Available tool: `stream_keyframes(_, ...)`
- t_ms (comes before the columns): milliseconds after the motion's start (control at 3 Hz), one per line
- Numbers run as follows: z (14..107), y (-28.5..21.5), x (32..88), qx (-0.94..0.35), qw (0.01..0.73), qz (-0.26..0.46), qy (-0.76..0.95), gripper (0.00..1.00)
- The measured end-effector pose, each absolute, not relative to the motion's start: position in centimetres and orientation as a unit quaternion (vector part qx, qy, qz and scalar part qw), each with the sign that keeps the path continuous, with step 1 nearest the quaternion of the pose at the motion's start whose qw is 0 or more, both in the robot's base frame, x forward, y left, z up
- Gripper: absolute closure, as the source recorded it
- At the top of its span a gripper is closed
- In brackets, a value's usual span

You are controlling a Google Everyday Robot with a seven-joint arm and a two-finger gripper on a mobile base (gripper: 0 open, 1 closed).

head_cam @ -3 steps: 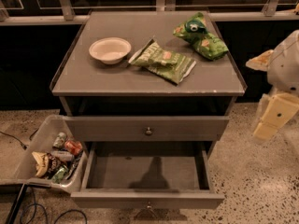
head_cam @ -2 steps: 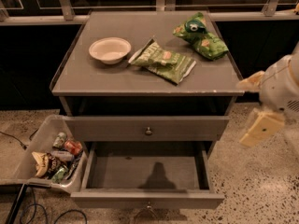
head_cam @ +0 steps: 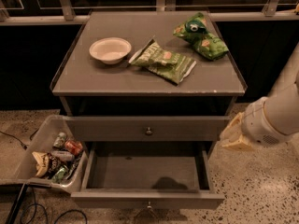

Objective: Close middle drawer

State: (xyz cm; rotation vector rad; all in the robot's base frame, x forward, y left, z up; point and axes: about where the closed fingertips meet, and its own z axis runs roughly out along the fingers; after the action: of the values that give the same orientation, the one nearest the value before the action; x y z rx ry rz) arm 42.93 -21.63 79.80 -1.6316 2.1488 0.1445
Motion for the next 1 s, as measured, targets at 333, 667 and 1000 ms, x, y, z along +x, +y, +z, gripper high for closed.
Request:
stream_keyframes(333, 79.44, -21.62, 42.91, -0.589, 0.217, 0.053, 0.777, 0.89)
stream_keyframes(667, 79.43, -21.62, 42.91, -0.589, 0.217, 0.053, 0.777, 1.00)
stream_keyframes(1000, 78.72, -21.10, 42.76, -0.590, 0.209, 0.056, 0.778, 1.00)
